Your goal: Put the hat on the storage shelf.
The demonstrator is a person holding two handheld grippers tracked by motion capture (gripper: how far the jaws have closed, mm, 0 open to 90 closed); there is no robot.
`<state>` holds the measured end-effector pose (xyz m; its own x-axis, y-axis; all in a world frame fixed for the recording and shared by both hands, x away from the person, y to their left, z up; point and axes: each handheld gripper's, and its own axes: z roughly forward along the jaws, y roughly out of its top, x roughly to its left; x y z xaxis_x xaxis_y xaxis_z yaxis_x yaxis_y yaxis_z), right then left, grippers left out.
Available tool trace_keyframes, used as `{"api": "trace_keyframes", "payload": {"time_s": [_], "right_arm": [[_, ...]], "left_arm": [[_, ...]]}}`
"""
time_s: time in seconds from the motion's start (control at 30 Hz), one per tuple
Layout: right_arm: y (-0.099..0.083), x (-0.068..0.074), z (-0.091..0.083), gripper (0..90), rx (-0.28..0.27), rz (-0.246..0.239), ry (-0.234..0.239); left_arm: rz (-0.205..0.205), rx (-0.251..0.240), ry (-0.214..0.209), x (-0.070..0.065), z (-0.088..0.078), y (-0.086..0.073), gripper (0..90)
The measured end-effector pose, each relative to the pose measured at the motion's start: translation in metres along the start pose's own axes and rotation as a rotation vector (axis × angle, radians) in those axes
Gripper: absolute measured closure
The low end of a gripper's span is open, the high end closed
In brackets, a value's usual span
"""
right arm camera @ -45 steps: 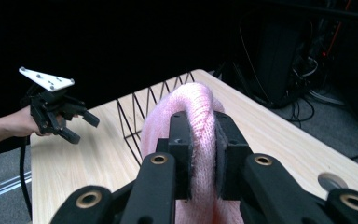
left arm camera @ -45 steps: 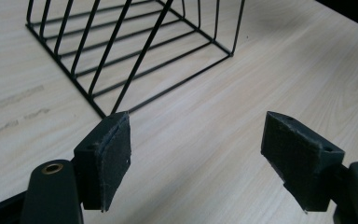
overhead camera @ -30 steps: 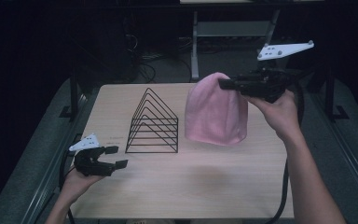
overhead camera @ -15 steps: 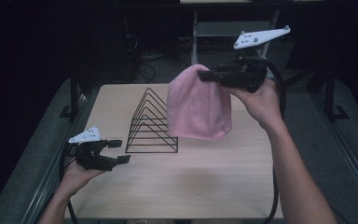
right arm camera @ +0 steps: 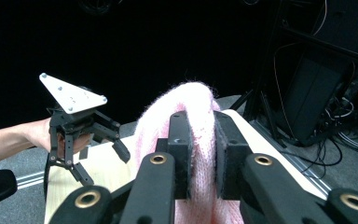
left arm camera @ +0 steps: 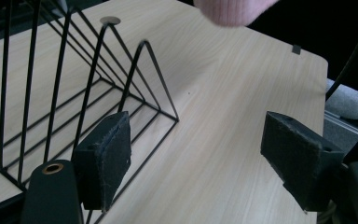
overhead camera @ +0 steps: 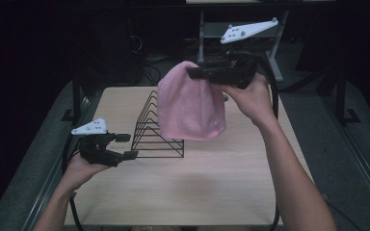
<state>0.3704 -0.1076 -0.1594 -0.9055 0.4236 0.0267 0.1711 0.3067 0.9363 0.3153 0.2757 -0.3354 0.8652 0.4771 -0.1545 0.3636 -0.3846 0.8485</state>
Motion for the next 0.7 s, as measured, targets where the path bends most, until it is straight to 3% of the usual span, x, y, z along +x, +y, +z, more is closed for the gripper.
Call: {"api": "trace_keyframes", "payload": {"time_s": [0.5, 0.7], "right_arm": [[0.014, 0.004, 0.025, 78.7, -0.012, -0.021, 0.033], [0.022, 0.009, 0.037, 78.6, -0.015, -0.034, 0.052]], "left_arm": [[0.019, -0.028, -0.047, 0.007, 0.0, 0.034, 24.0], [0.006, -0.043, -0.077, 0.012, 0.007, 0.05, 27.6]]}}
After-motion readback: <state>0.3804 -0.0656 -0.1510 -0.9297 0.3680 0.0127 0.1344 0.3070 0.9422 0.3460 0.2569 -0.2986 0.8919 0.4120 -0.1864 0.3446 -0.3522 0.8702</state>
